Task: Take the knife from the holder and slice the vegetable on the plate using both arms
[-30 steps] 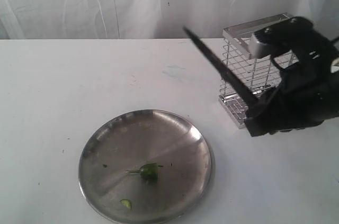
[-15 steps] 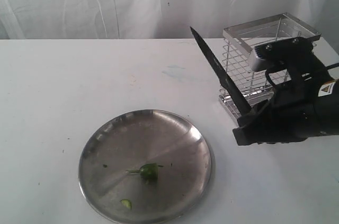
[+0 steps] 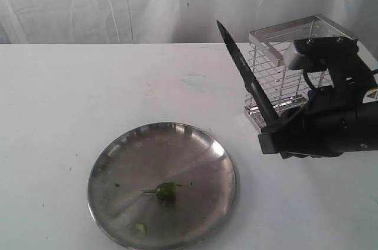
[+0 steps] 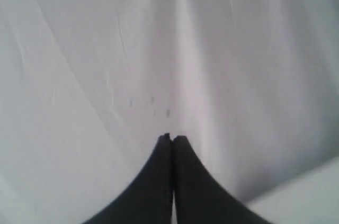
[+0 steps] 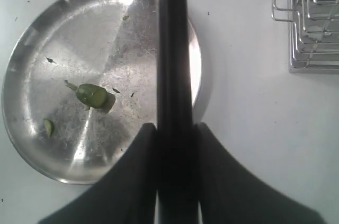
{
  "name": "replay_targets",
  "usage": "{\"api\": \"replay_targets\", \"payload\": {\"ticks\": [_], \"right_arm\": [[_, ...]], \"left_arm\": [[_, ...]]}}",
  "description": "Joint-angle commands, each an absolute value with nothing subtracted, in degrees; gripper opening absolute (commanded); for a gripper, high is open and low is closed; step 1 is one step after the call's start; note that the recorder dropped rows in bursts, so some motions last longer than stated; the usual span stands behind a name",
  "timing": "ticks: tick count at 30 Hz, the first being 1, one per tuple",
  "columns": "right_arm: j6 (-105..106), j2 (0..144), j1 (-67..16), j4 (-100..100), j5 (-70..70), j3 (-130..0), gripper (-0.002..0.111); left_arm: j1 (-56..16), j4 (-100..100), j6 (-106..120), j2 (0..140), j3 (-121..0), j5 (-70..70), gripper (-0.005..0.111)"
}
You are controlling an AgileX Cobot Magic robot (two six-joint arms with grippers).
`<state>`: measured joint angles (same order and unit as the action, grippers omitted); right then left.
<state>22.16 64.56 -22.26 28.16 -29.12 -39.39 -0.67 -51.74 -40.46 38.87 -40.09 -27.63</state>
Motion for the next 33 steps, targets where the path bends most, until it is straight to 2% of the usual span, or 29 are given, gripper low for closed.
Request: {"api": "replay_targets", "payload": {"ticks": [1, 3, 7, 10, 13, 16, 18, 20, 22, 24, 28, 30, 33], "right_arm": [[23.2, 64.2, -22.3, 25.9, -29.6, -39.3, 0.0], [23.4, 64.2, -22.3, 23.5, -30.8, -39.2, 0.0], [23.4, 64.3, -22.3, 20.7, -30.1, -37.9, 0.0], [23.4, 64.9, -22.3, 20.7, -29.5, -37.6, 0.0], [22.5, 65.4, -22.3, 20.7, -29.7, -37.6, 0.0], [20.3, 65.5, -22.3, 20.7, -30.2, -37.6, 0.0], [18.9, 65.5, -22.3, 20.7, -30.3, -37.6, 0.0], [18.9, 65.5, -22.3, 20.7, -29.6, -37.6, 0.0], [18.9, 65.5, -22.3, 20.7, -29.3, -37.6, 0.0], [18.9, 65.5, -22.3, 20.7, -29.4, -37.6, 0.0], [18.9, 65.5, -22.3, 20.7, -29.4, -37.6, 0.0], [18.9, 65.5, -22.3, 20.7, -29.5, -37.6, 0.0], [18.9, 65.5, -22.3, 20.7, -29.5, -37.1, 0.0]], "left_arm": [[-0.6, -92.2, -59.8, 61.2, -47.2, 4.7, 0.0], [-0.8, -91.7, -56.0, 67.4, -47.5, 18.8, 0.0], [-0.8, -72.9, -23.6, 77.3, -47.5, 34.4, 0.0], [-1.8, -47.1, -5.5, 81.5, -49.9, 34.7, 0.0], [-6.0, -9.0, 27.4, 81.6, -53.9, 36.1, 0.0], [-11.9, 22.6, 60.4, 81.4, -57.4, 45.4, 0.0], [-15.3, 34.7, 78.0, 81.6, -57.1, 45.8, 0.0], [-18.5, 38.7, 88.8, 82.8, -55.6, 42.4, 0.001], [-20.2, 38.5, 91.3, 84.5, -53.2, 36.5, 0.009], [-20.7, 37.9, 93.4, 86.3, -51.2, 31.9, 0.021], [-20.7, 45.0, 98.2, 89.9, -48.4, 23.3, 0.053], [-20.7, 52.7, 102.2, 91.3, -48.4, 21.8, 0.061], [-20.7, 65.5, 113.3, 93.7, -48.4, 22.9, 0.063]]}}
